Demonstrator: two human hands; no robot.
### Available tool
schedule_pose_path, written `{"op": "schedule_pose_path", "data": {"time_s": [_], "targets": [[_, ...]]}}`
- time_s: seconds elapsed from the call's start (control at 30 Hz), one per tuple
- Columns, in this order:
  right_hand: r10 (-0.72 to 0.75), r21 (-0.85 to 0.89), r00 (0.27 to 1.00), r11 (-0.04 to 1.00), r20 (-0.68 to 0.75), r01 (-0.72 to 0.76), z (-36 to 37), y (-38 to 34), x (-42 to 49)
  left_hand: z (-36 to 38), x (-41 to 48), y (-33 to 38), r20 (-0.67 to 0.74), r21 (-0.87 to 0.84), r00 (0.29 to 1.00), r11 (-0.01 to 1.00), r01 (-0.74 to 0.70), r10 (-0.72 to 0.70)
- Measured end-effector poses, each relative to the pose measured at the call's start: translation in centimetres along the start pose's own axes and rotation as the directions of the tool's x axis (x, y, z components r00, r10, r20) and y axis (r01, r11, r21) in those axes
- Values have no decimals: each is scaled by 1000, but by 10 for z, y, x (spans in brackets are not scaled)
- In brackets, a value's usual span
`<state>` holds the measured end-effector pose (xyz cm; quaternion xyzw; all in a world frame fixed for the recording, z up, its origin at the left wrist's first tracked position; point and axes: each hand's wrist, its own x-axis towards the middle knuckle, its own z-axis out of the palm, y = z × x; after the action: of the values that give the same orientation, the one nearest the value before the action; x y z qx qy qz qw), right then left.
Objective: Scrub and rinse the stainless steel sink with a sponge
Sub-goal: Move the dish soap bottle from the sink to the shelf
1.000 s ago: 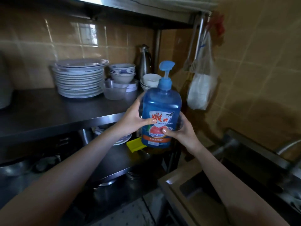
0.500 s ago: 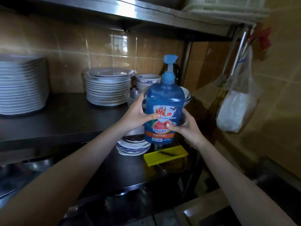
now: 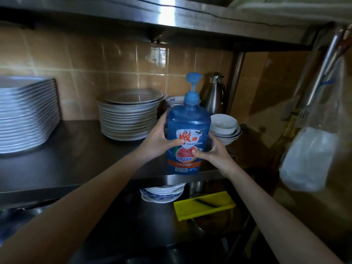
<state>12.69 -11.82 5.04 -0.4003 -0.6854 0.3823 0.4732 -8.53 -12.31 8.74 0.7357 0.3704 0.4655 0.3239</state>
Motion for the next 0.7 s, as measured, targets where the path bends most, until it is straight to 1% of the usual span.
{"op": "schedule_pose_path", "data": {"time_s": [0.17, 0.33, 0.43, 0.57, 0.7], "targets": [[14, -10, 1000, 1000, 28, -14, -8, 21, 24, 6, 18, -22, -7, -13, 1000, 1000, 12, -12], [31, 34, 998, 999, 50, -32, -8, 37, 42, 5, 34, -36, -2, -12, 999, 999, 33, -33], [50, 55, 997, 997, 63, -53, -7, 42, 50, 4, 41, -43, -24, 5, 997, 998, 68, -67], [64, 47, 994, 997, 83, -68, -11, 46, 59, 5, 49, -50, -30, 40, 996, 996, 81, -79], [65, -1, 994, 998, 82, -65, -12, 49, 67, 6, 58, -52, -44, 57, 997, 996, 66, -63]]}}
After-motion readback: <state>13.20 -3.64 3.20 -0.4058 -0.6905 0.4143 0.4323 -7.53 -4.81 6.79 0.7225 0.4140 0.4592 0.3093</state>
